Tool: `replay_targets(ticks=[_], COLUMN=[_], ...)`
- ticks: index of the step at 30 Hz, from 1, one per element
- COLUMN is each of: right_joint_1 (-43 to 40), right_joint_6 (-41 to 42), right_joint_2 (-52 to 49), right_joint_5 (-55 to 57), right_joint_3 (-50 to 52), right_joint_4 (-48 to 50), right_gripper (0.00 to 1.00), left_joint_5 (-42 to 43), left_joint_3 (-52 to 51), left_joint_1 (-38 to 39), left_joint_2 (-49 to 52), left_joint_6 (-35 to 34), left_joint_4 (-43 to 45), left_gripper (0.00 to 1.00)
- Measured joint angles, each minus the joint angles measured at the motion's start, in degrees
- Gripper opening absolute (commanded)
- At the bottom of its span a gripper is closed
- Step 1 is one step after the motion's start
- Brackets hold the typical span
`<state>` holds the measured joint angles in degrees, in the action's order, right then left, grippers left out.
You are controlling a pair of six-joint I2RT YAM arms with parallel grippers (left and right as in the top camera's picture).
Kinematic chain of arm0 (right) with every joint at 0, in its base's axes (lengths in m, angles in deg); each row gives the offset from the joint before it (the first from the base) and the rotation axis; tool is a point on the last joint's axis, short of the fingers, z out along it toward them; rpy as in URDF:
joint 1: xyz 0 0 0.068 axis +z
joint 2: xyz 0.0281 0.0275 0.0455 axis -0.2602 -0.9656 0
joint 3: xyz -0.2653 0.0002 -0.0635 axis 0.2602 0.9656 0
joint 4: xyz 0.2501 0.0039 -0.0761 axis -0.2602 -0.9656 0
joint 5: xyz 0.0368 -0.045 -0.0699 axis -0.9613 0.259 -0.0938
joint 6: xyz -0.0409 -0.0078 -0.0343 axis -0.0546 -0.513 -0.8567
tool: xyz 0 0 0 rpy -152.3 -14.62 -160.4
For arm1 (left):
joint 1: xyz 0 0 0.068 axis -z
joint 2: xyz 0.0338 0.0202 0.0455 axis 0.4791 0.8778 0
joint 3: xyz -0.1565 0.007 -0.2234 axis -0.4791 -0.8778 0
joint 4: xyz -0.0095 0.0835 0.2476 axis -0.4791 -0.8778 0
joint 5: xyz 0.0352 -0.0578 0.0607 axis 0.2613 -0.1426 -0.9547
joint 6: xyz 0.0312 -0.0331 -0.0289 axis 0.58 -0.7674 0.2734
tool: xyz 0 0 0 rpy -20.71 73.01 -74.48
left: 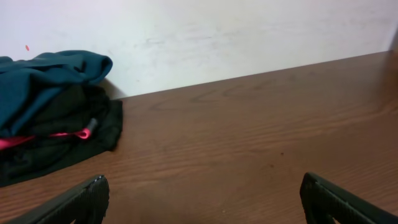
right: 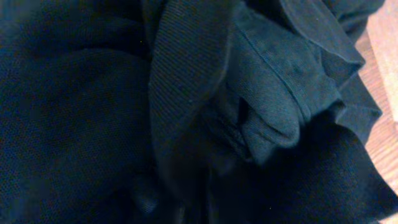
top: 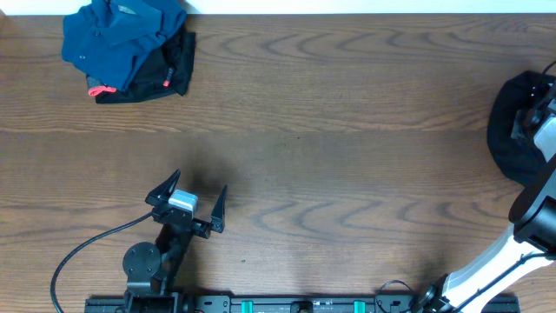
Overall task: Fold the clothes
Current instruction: 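Reach the right gripper to the black garment at the right edge and grasp it, then drag the black garment with the right gripper to the table center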
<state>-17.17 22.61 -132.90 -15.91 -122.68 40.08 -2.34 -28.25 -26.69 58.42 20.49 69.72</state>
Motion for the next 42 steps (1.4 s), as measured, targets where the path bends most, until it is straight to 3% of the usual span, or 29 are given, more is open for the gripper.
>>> replay_targets(ticks=[7,13,21,29,42], right_joint_1=[0.9,4.7,12.98,23.17,44.72], right_joint_6=[1.36,5.22,13.6,21.2,30.51], right_joint_2=[1.75,10.47,22.16,24.74,24.74], right_joint_5=[0.15,-0.48,-2.97,-4.52,-26.86], right_joint_3=[-0.63,-0.63,-1.09,-1.22,-1.22], right_joint_4=[-2.14,-4.87,-11.98,-19.41,-14.73], right_gripper=[0.01,0.01,0.03,0.01,0.01], left_joint_5=[0.0,0.0,0.0,0.0,0.0], left_joint_3=[0.0,0.0,0.0,0.0,0.0], left_joint_1=[0.0,0.0,0.0,0.0,-0.02], left_joint_2=[0.0,0.0,0.0,0.0,0.0], left_joint_6=[0.02,0.02,0.02,0.02,0.02], left_joint_4=[0.0,0.0,0.0,0.0,0.0], left_gripper=[0.98,0.98,0.98,0.98,0.98])
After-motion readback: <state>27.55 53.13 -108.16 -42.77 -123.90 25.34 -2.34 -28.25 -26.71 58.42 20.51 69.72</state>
